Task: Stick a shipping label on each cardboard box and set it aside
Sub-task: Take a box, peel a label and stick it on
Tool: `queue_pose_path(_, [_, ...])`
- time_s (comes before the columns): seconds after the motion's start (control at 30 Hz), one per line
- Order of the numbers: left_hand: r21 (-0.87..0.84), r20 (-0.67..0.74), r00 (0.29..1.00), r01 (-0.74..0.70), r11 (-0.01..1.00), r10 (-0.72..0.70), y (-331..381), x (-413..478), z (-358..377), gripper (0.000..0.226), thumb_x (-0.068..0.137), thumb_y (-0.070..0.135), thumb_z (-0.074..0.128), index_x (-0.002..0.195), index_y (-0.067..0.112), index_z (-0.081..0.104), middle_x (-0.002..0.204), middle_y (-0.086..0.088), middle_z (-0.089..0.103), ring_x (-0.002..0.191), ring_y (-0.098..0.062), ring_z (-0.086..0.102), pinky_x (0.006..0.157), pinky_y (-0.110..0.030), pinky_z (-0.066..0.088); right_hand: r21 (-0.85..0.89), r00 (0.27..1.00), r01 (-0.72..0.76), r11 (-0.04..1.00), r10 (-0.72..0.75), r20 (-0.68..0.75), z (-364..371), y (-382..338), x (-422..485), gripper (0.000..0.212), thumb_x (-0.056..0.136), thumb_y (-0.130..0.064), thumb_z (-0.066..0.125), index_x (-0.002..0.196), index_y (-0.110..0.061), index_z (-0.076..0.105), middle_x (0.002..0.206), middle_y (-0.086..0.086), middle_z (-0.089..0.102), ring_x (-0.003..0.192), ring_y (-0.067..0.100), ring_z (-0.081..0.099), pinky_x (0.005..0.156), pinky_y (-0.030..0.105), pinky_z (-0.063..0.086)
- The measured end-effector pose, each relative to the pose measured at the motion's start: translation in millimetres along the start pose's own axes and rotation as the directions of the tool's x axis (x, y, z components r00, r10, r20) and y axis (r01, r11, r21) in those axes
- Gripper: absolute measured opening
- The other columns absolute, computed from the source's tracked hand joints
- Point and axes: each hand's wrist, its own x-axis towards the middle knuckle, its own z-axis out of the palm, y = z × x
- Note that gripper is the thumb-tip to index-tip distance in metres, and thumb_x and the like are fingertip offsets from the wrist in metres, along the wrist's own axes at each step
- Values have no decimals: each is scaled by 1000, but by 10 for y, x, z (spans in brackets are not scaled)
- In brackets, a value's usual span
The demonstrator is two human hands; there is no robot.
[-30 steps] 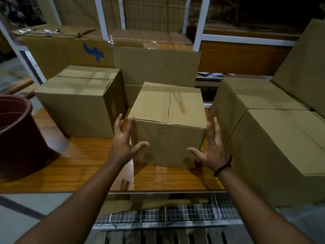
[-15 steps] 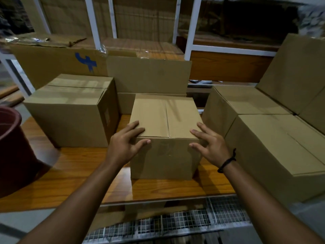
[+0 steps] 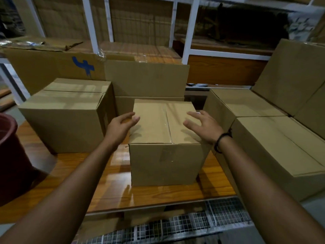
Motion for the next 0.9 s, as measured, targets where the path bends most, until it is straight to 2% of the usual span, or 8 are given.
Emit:
queue_pose_path(0.13, [1, 191, 953, 239, 971, -235, 170, 262, 45, 85, 79, 54, 68, 151, 37, 27, 159, -2, 26, 137, -29, 35, 105, -49, 37, 71, 977, -150, 986, 137, 162, -26, -29, 291, 79, 81, -64, 61, 148, -42, 27, 159, 2, 21, 141, 28, 27, 108, 46, 31])
queue_pose_path(0.27, [-56, 224, 951, 233, 971, -215, 183, 260, 157, 89, 88, 25, 70, 156, 29, 13, 150, -2, 36, 104, -11, 47, 65, -15, 41, 151, 975, -152, 977, 124, 182, 54, 78, 315, 84, 79, -62, 65, 150, -40, 25, 157, 3, 24, 136, 28, 34, 104, 45, 36])
queue_pose_path(0.37, [-103, 195, 973, 148, 984, -126, 181, 201, 154, 83, 90, 12, 66, 155, 24, 16, 119, 15, 44, 88, 2, 49, 53, -3, 40, 197, 991, -94, 976, 73, 113, 88, 107, 254, 84, 80, -56, 68, 150, -34, 27, 155, 3, 28, 134, 27, 38, 103, 44, 39])
queue_pose_path(0.43, [-147, 173, 983, 90, 985, -64, 175, 163, 109, 86, 88, 8, 67, 154, 29, 16, 112, 21, 46, 98, 0, 52, 61, -5, 43, 234, 998, -49, 971, 41, 38, 77, 100, 201, 86, 77, -54, 71, 150, -36, 27, 153, 0, 32, 131, 24, 41, 103, 46, 42])
queue_pose_path(0.53, [-241, 146, 989, 19, 970, 17, 131, 90, 72, 97, 84, 2, 69, 155, 36, 10, 129, 12, 44, 106, -1, 50, 77, -16, 48, 323, 996, 42, 945, -14, -88, 88, 73, 74, 88, 76, -47, 75, 149, -40, 27, 146, -5, 36, 120, 13, 43, 94, 37, 44])
queue_pose_path(0.7, [-300, 97, 992, -43, 953, 76, -54, -66, 113, 106, 81, -2, 70, 154, 39, 6, 127, 20, 42, 110, -3, 53, 75, -17, 55, 365, 975, 140, 920, -64, -213, 278, 102, -132, 90, 72, -42, 80, 147, -40, 30, 150, -4, 36, 128, 8, 37, 105, 41, 41])
queue_pose_path(0.8, [-245, 89, 992, -64, 967, 88, -109, -134, 106, 105, 81, 8, 74, 153, 40, 5, 137, 13, 41, 112, -4, 52, 78, -18, 53, 350, 977, 111, 930, -37, -211, 398, 159, -257, 91, 74, -44, 78, 148, -43, 26, 153, -2, 30, 135, 18, 34, 105, 47, 41])
queue_pose_path(0.9, [-121, -18, 997, -74, 990, 73, -101, -144, 44, 95, 79, 42, 76, 153, 37, 17, 144, 1, 42, 121, -18, 51, 92, -40, 52, 264, 976, 121, 957, -66, -209, 414, 219, -378, 94, 74, -44, 78, 149, -43, 21, 154, -1, 25, 135, 22, 32, 100, 46, 41])
